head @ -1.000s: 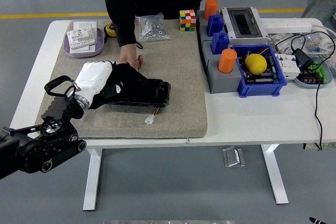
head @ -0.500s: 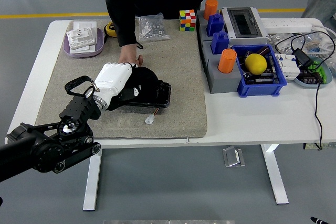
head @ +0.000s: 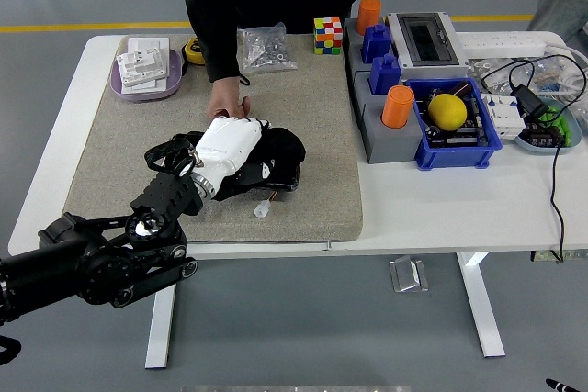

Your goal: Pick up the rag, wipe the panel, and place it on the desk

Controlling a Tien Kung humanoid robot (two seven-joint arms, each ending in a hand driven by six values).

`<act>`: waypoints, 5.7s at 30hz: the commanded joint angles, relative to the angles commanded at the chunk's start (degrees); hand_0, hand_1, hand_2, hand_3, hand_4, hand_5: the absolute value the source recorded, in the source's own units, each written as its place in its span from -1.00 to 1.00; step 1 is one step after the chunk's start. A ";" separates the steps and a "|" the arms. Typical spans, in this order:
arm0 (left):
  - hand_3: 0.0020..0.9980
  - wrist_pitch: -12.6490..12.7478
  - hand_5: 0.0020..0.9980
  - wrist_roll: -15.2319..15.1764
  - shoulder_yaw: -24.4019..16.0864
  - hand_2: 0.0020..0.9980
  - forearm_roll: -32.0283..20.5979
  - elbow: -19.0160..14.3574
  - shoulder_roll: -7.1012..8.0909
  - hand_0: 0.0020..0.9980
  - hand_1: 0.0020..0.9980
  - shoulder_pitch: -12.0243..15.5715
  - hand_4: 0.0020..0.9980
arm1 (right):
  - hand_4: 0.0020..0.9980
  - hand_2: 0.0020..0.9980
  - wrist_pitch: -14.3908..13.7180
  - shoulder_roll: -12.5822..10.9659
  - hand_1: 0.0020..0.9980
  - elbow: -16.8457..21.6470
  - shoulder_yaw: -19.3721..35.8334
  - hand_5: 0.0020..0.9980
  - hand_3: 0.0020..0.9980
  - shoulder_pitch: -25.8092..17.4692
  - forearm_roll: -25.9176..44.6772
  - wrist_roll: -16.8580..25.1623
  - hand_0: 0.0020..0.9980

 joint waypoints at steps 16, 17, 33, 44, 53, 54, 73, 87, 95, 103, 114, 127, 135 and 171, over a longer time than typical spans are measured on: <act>0.28 -0.14 -0.78 0.42 -1.60 0.35 0.87 -0.34 0.06 -0.57 -0.80 0.58 -0.06 | 1.00 0.43 -0.19 0.38 0.30 -0.04 0.13 0.14 0.28 0.02 0.18 0.03 0.56; 0.28 -0.14 -0.78 0.42 -1.76 0.35 0.96 -0.41 0.40 -0.57 -0.80 0.60 -0.06 | 1.00 0.43 -0.21 0.44 0.30 -0.06 0.26 0.14 0.28 -0.01 0.14 0.06 0.56; 0.28 -0.48 -0.78 0.36 -6.27 0.35 2.16 1.02 4.96 -0.57 -0.80 2.58 -0.05 | 1.00 0.43 -0.53 0.87 0.30 -0.12 1.20 0.13 0.28 -0.55 -0.26 0.05 0.56; 0.28 -0.53 -0.78 0.24 -8.73 0.35 2.60 1.69 7.46 -0.57 -0.80 3.44 -0.05 | 1.00 0.43 -0.61 0.90 0.30 -0.06 1.59 0.13 0.28 -0.57 -0.41 -0.02 0.56; 0.28 -0.59 -0.78 0.08 -12.21 0.35 3.37 2.79 10.22 -0.57 -0.80 5.18 -0.05 | 1.00 0.43 -0.53 0.93 0.30 -0.16 2.03 0.13 0.28 -1.00 -0.51 -0.12 0.56; 0.28 -0.62 -0.78 0.09 -12.76 0.35 3.48 2.89 10.53 -0.57 -0.80 5.52 -0.05 | 1.00 0.43 -0.56 0.95 0.30 -0.14 2.09 0.13 0.28 -0.99 -0.54 -0.11 0.56; 0.28 -0.18 -0.79 -0.79 -19.19 0.35 4.58 3.41 15.27 -0.57 -0.78 9.97 -0.04 | 1.00 0.43 -0.76 1.11 0.30 -0.05 3.13 0.13 0.28 -1.08 -0.83 -0.20 0.56; 0.30 2.54 -0.80 -6.02 -22.99 0.36 0.31 7.32 14.99 -0.42 -0.47 12.68 -0.04 | 1.00 0.43 -0.84 1.23 0.29 0.01 3.58 0.14 0.28 -0.98 -0.96 -0.41 0.56; 0.11 2.57 -0.76 -7.70 -22.97 0.19 -3.54 10.08 14.39 -0.30 -0.08 14.12 0.01 | 1.00 0.43 -0.90 1.39 0.29 0.03 4.05 0.14 0.28 -0.93 -1.09 -0.46 0.56; 0.13 2.58 -0.61 -8.93 -23.45 0.27 -5.80 11.32 13.80 -0.21 0.06 14.98 0.15 | 1.00 0.43 -0.90 1.73 0.29 0.04 4.43 0.14 0.28 -1.13 -1.17 -0.43 0.56; 0.43 1.99 -0.24 -9.75 -23.87 0.49 -6.13 10.58 14.30 -0.16 0.26 14.97 0.71 | 1.00 0.43 -0.94 1.76 0.28 -0.09 4.91 0.13 0.27 -1.04 -1.33 -0.44 0.56; 0.58 0.14 0.53 -10.44 -25.29 0.54 -6.99 9.45 15.33 -0.14 0.29 15.02 1.00 | 1.00 0.43 -1.04 1.81 0.28 -0.21 5.33 0.13 0.27 -1.24 -1.59 -0.36 0.56; 0.60 -0.47 0.91 -10.60 -26.21 0.55 -7.68 8.16 16.45 -0.14 0.31 15.42 1.00 | 1.00 0.43 -1.06 1.78 0.28 -0.36 5.28 0.12 0.27 -1.41 -1.59 -0.41 0.56; 0.59 -6.08 0.59 3.10 -49.22 0.52 -8.14 -28.76 29.04 -0.15 0.30 25.58 1.00 | 1.00 0.43 -2.08 2.40 0.28 -0.08 3.91 0.11 0.27 -0.06 -1.98 -0.71 0.56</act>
